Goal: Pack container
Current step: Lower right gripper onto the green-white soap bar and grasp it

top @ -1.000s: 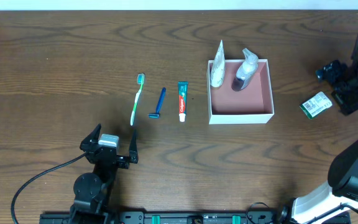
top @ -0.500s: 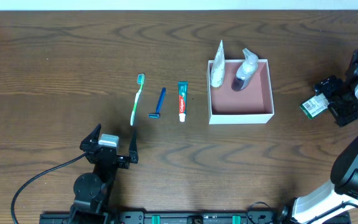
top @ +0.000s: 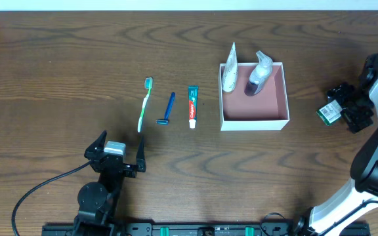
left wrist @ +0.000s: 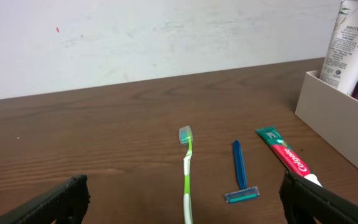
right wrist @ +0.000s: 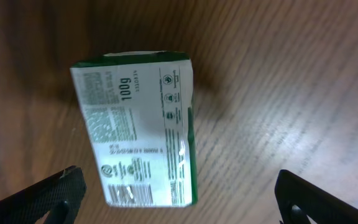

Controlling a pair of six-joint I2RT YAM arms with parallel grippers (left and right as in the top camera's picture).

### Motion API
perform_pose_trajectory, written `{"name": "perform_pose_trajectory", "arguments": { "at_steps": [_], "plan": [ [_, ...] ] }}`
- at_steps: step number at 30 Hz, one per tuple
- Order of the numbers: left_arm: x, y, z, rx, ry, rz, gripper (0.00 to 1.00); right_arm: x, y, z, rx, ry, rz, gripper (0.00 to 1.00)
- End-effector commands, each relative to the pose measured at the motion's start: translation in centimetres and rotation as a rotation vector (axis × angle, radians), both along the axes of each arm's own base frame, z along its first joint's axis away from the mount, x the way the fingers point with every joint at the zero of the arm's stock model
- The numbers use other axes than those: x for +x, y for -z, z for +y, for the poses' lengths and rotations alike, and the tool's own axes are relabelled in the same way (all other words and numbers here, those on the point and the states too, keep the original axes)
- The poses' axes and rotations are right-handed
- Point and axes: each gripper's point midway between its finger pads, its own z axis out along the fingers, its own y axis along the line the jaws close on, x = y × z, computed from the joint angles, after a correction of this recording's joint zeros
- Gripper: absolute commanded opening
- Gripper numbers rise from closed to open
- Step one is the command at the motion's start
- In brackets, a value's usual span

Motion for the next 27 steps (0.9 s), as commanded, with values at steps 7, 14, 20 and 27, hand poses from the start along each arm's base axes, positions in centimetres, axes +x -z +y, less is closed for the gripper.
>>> {"name": "perform_pose_trajectory", "arguments": {
  "at_steps": [7, 14, 20, 27],
  "plan": [
    [0.1, 1.8, 0.2, 0.024, -0.005, 0.037, 0.98, 0.7, 1.0, -0.1, 0.005, -0.011, 0.000, 0.98],
    [0.1, 1.8, 0.2, 0.024, -0.005, 0.038, 0.98, 1.6, 1.4, 0.1, 0.000, -0.048, -0.020, 0.98],
    [0.1, 1.8, 0.2, 0.024, -0.005, 0.037, 0.98, 1.5, 2.7, 0.3, 0.011, -0.075, 0.006, 0.99],
    [0.1, 1.8, 0.2, 0.024, -0.005, 0.037, 0.98, 1.4, 2.8, 0.3, 0.007, -0.087, 0.011, 0.98]
  ]
}}
